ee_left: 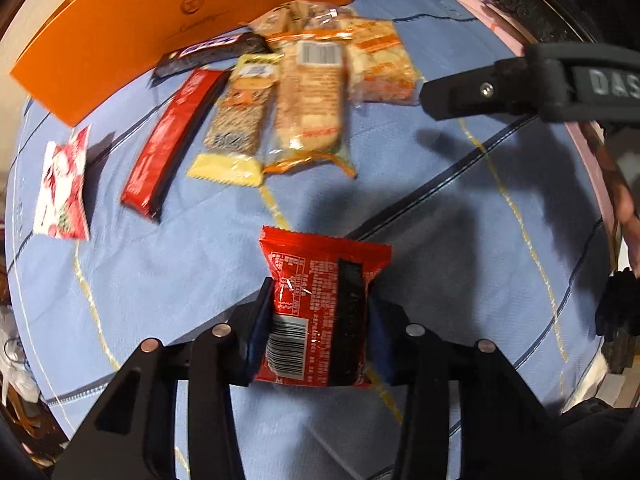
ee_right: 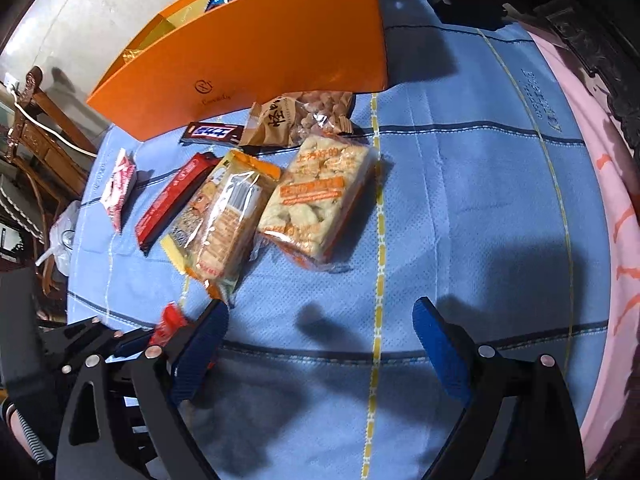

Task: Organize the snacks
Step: 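Grasp the red wafer pack with the left gripper while the right gripper grasps the cracker pack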

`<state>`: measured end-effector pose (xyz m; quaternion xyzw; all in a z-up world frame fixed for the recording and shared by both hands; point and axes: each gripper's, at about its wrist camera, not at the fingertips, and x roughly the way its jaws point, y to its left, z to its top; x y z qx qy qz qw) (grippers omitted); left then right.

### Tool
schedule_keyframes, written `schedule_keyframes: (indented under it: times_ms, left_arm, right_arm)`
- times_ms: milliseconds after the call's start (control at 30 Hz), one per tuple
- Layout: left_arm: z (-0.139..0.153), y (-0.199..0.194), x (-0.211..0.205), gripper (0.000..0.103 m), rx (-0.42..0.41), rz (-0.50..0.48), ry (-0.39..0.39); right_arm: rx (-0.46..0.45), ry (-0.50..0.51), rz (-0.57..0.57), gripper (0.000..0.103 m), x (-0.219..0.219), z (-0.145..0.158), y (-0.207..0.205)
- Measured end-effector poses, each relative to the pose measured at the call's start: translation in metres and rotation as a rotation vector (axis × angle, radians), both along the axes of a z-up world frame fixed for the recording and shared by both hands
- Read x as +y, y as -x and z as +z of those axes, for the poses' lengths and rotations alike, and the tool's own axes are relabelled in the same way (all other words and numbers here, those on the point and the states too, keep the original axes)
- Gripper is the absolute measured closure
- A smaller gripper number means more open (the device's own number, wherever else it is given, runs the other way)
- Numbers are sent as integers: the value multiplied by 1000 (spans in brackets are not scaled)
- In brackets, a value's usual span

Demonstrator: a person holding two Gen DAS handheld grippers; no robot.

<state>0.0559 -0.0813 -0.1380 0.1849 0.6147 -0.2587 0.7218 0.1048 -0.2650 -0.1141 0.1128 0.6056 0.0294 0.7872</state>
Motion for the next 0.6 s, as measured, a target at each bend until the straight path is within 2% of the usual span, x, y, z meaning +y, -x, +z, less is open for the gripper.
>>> schedule_keyframes:
  times_ms: [133, 367, 467, 600]
  left_arm:
    - [5, -13, 33, 61, -5, 74, 9]
    - [12, -34, 70, 61, -12, 157, 9]
    - [17, -39, 77, 61, -25, 166, 9]
    - [29, -38, 77, 61, -67, 169, -11]
  right_arm:
    - [-12, 39, -20, 9, 1, -1, -12]
    - [-71, 159, -160, 9, -7, 2, -37]
    - [-40, 123, -143, 9, 2, -7, -49]
    - [-6, 172, -114, 9, 20, -18, -58]
